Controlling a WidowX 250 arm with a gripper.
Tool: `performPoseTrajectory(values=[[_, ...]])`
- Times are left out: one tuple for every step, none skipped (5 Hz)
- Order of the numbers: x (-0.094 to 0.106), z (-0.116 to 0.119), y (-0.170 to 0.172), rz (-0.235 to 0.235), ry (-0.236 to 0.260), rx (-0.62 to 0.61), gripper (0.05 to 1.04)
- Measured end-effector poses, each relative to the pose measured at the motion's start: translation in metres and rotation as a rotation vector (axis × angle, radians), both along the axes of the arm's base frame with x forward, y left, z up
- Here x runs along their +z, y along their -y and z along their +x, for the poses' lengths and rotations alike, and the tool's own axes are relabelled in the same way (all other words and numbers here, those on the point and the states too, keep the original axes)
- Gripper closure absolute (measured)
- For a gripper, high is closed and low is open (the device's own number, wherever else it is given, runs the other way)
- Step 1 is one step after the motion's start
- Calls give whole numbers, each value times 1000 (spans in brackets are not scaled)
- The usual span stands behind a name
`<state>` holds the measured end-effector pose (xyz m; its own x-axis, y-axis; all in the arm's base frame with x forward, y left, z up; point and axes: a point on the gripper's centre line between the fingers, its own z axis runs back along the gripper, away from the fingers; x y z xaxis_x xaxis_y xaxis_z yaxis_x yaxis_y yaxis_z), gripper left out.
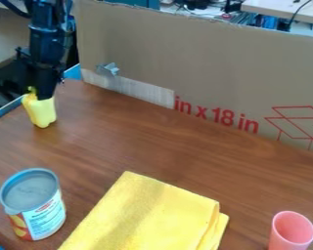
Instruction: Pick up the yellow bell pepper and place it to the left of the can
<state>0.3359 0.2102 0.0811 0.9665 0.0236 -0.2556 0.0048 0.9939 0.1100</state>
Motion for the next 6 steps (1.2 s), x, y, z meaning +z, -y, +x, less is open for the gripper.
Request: performPoseTrajectory(values=[[2, -1, 2, -13, 20, 3, 729], [3, -10, -1, -46, 31, 26, 868], [4, -15, 3, -68, 28, 25, 913], [14, -35, 16, -75, 28, 23, 960], [36, -62, 42, -65, 44, -7, 975], [37, -97, 60, -69, -15, 18, 976]])
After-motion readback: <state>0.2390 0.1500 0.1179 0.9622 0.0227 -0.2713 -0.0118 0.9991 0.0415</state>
